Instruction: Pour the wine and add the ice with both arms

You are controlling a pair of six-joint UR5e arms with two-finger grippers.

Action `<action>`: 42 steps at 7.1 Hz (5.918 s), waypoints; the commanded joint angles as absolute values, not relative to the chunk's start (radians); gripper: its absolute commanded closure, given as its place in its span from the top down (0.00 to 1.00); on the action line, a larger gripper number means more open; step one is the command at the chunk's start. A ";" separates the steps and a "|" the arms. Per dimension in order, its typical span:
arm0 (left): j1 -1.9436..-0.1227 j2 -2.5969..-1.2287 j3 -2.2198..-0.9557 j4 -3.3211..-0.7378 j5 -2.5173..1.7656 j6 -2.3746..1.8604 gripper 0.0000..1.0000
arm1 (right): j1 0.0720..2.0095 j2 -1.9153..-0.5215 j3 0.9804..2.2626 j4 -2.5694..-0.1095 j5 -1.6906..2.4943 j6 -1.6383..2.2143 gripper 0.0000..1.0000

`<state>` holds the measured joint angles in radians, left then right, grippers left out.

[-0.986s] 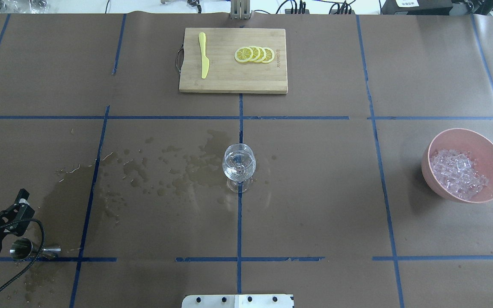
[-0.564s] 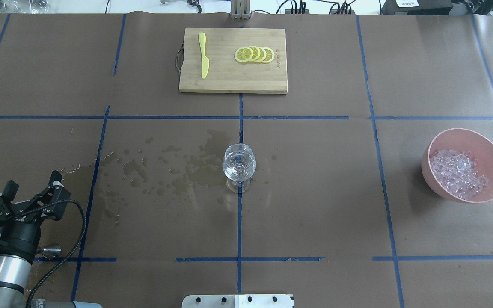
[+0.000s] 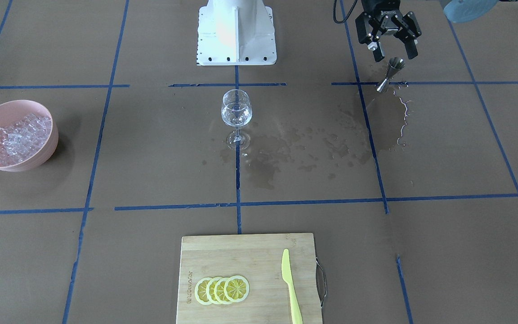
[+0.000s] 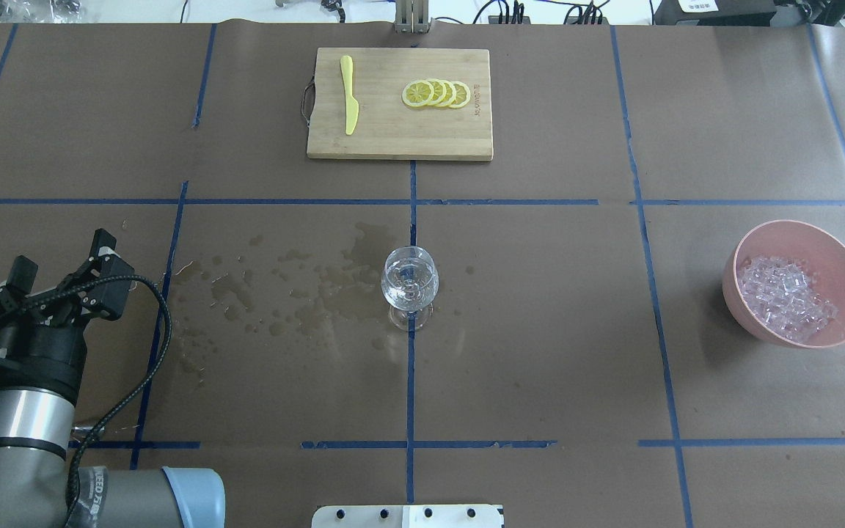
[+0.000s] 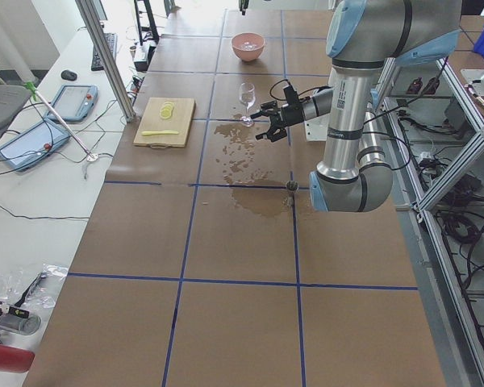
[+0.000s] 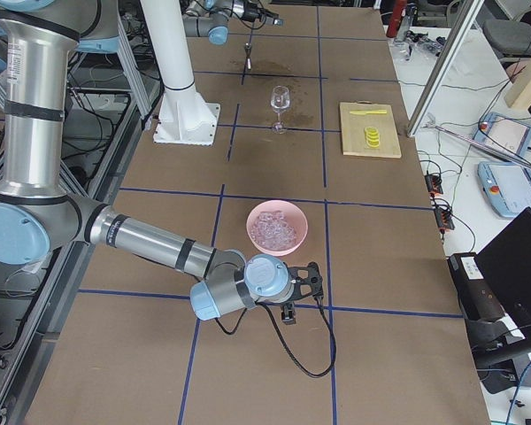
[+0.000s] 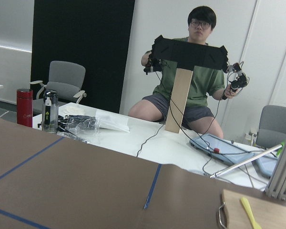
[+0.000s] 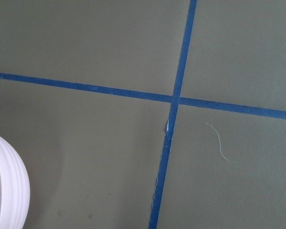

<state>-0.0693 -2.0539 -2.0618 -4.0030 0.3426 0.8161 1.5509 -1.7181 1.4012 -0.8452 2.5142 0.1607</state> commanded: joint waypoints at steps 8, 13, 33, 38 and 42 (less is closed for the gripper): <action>-0.563 -2.298 -2.048 -3.602 0.237 0.807 1.00 | 1.552 -1.720 1.394 -0.819 2.513 0.160 1.00; -0.652 -2.296 -1.979 -3.292 0.088 0.801 1.00 | 1.551 -1.720 1.379 -0.819 2.511 0.160 1.00; -1.675 -1.670 -1.856 -1.263 -2.235 0.152 1.00 | 1.193 -1.686 1.690 -0.821 2.352 0.783 1.00; -1.675 -1.605 -1.865 -1.282 -2.238 0.166 1.00 | 0.973 -1.764 1.792 -0.842 2.181 0.900 0.85; -1.675 -1.580 -1.879 -1.282 -2.272 0.166 1.00 | 0.973 -1.798 1.793 -0.864 2.154 0.900 0.70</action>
<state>-1.6751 -1.5913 -1.8751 -1.2824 -2.2555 0.1657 0.9741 -1.7895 1.7939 -0.8613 2.1558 0.9004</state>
